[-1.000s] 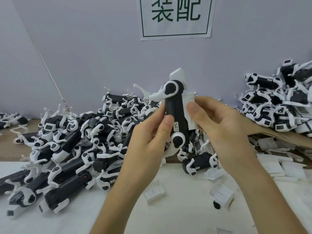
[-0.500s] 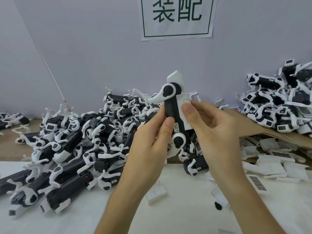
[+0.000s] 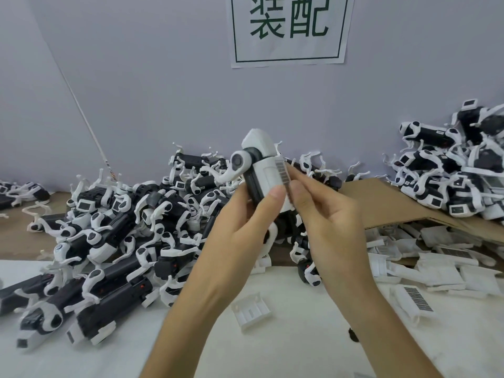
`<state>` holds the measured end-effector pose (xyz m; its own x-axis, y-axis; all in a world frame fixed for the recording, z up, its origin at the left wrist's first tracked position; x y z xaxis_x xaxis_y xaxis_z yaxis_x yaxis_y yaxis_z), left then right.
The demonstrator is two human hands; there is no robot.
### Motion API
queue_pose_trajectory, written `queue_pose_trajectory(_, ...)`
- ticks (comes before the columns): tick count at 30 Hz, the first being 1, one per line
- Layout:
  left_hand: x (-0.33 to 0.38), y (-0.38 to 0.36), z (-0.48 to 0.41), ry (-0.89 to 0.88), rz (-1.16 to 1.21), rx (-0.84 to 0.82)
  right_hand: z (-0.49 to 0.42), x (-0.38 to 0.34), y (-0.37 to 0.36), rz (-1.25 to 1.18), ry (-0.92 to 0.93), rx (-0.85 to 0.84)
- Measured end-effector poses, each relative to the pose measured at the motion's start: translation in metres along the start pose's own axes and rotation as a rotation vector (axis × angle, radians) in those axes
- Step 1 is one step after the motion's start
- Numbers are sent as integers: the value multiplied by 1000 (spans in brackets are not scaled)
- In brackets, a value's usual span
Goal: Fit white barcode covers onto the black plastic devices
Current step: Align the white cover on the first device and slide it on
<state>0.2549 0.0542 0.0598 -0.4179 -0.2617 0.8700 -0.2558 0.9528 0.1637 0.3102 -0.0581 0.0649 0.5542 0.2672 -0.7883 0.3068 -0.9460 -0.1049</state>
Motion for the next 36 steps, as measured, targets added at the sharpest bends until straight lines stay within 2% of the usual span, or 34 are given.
queue_pose_trajectory(4, 9, 2, -3, -68, 20, 12, -4, 2, -1, 46, -25, -83)
queue_pose_trajectory(6, 14, 1, -2, -118, 67, 25, -2, 7, -11, 8, -78, -195)
queue_pose_trajectory(9, 18, -1, -1, -170, 114, 40, 4, 0, -29, -88, -62, -330)
queue_pose_trajectory(15, 27, -4, 2, -260, 155, 62, 8, -19, -27, -117, 71, -230)
queue_pose_trajectory(18, 22, -1, 1, -226, 186, 50, 10, -20, -27, -90, 93, -222)
queue_pose_trajectory(25, 11, 1, -1, -120, 255, -49, 9, -12, -34, -6, 1, -462)
queue_pose_trajectory(30, 10, 0, -2, -106, 284, -52, 11, -12, -31, -41, -13, -388)
queue_pose_trajectory(36, 2, 4, 0, -89, 233, 120, 12, -14, -31, -83, 10, -252)
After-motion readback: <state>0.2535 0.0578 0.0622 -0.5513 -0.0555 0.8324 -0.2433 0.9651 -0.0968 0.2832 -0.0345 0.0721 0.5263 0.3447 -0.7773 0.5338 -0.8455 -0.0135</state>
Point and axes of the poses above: each hand's wrist, its own z-axis away from the middle knuckle, its own y-axis out of the back of the hand, x = y × z, the point moved 10 cm from there along -z, towards the middle knuckle
